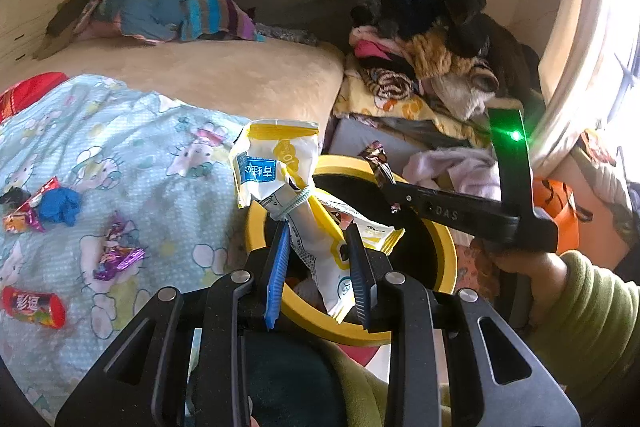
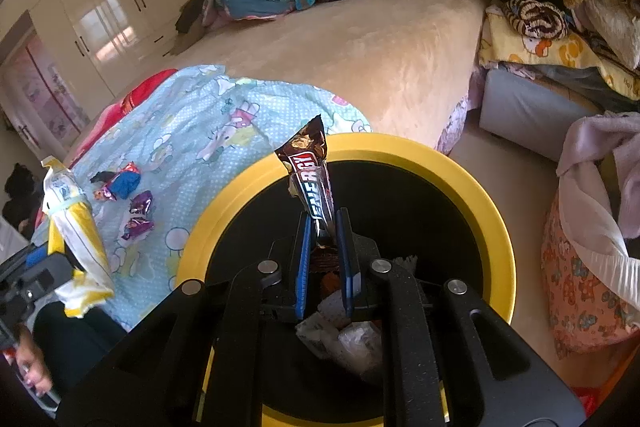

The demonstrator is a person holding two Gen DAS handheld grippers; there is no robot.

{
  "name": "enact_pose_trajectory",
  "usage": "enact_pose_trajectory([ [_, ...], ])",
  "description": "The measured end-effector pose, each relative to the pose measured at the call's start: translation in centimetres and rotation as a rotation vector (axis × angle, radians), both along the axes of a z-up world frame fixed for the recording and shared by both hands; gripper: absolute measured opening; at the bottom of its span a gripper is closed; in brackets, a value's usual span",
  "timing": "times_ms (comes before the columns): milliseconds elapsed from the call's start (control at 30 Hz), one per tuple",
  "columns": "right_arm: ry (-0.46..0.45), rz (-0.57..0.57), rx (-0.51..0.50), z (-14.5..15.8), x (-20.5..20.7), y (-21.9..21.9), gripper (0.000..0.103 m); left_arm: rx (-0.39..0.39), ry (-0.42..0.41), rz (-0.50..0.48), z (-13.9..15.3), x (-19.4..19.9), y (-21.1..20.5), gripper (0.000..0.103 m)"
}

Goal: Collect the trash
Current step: 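Carry the yellow wrapper and brown chocolate wrapper over the yellow bin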

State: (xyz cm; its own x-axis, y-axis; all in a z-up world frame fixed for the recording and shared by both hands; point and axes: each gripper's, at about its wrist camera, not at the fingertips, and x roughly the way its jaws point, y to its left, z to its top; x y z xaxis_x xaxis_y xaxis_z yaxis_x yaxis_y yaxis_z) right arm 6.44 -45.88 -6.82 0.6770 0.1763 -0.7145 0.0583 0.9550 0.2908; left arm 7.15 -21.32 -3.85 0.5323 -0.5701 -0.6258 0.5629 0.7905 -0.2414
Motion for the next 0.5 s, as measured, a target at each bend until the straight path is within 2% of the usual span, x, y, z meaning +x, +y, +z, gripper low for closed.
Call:
enact_pose_trajectory([
  [500,0.036,-0.013,0.017,-1.0,0.4,-0.9,0.009,0.068,0.056,-0.067,-2.5,1.0,-3.5,0.027],
])
